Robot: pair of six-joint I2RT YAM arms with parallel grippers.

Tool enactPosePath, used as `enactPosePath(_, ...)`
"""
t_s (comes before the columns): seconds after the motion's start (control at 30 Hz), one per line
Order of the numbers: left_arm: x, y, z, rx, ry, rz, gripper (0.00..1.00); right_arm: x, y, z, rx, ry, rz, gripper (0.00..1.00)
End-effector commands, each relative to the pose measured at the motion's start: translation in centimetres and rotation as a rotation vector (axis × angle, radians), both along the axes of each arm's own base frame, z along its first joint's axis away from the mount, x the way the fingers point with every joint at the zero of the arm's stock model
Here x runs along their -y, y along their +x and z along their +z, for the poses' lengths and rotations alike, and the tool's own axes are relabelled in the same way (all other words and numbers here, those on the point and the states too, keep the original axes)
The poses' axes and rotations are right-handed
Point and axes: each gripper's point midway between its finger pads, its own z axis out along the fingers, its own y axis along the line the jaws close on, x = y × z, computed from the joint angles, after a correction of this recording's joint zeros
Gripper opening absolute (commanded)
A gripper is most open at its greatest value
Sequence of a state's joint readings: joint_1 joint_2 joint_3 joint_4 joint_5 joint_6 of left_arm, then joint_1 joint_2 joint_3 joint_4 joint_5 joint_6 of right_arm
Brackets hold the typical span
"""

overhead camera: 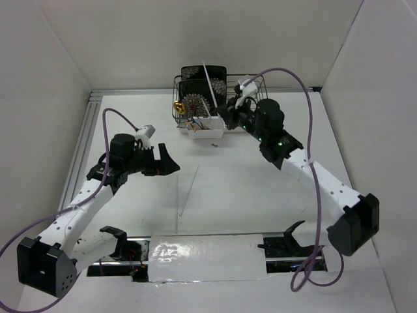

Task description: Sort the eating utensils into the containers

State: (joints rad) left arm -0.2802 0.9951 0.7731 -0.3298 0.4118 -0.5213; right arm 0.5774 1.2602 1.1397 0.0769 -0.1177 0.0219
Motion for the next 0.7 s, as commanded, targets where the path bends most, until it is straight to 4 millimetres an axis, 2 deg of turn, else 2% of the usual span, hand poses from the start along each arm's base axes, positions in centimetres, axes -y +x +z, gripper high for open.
enactPosePath(0.0,0.4,2.0,3.4,0.141,-0.011,-0.045,1.0,-1.1,2.4,5.0,0.252,0.004,0.089,0.0)
enactPosePath(0.03,0.5,2.2,3.6,0.148,-0.012,-0.044,1.0,-0.9,3.8,4.4,0.261,-0.014,0.085,0.0)
enactPosePath(0.07,0.4,2.4,3.6,0.158,-0.006,-0.053,1.0,-0.9,4.5,3.7,0.262,-0.026,0.096,0.0)
enactPosePath(0.1,0.3,2.7,3.7,0.17,0.001,-0.058,1.0,-1.3,4.8,4.1,0.287,-0.021,0.129,0.0)
enactPosePath(0.13,0.3,2.8,3.7,0.173,-0.003,-0.059,1.0,-1.4,5.7,3.3,0.28,-0.028,0.14,0.0)
enactPosePath(0.17,0.4,2.9,4.0,0.193,-0.006,-0.068,1.0,-0.8,6.6,2.8,0.277,-0.028,0.137,0.0)
enactPosePath(0.2,0.2,3.3,3.9,0.195,-0.005,-0.067,1.0,-1.2,6.6,3.3,0.315,-0.017,0.168,0.0)
enactPosePath(0.23,0.1,3.5,3.9,0.199,-0.01,-0.068,1.0,-1.2,7.3,1.6,0.293,-0.019,0.179,0.0)
enactPosePath(0.27,0.1,3.7,3.8,0.201,-0.014,-0.07,1.0,-0.9,7.8,1.5,0.305,-0.017,0.18,0.0)
enactPosePath(0.33,0.2,3.8,3.8,0.201,-0.022,-0.088,1.0,-1.1,8.6,0.1,0.302,-0.008,0.209,0.0)
enactPosePath(0.4,0.0,4.1,4.1,0.216,-0.01,-0.101,1.0,-1.0,8.9,0.2,0.328,0.006,0.231,0.0)
enactPosePath(0.47,-0.3,4.4,4.1,0.21,0.002,-0.098,1.0,-1.2,9.4,-1.8,0.312,0.001,0.24,0.0)
enactPosePath(0.53,-0.6,4.5,3.5,0.192,0.014,-0.093,1.0,-1.1,9.7,-1.9,0.334,0.015,0.242,0.0)
enactPosePath(0.67,-1.3,5.2,3.6,0.204,0.051,-0.097,1.0,-1.7,10.2,-4.4,0.31,0.034,0.285,0.0)
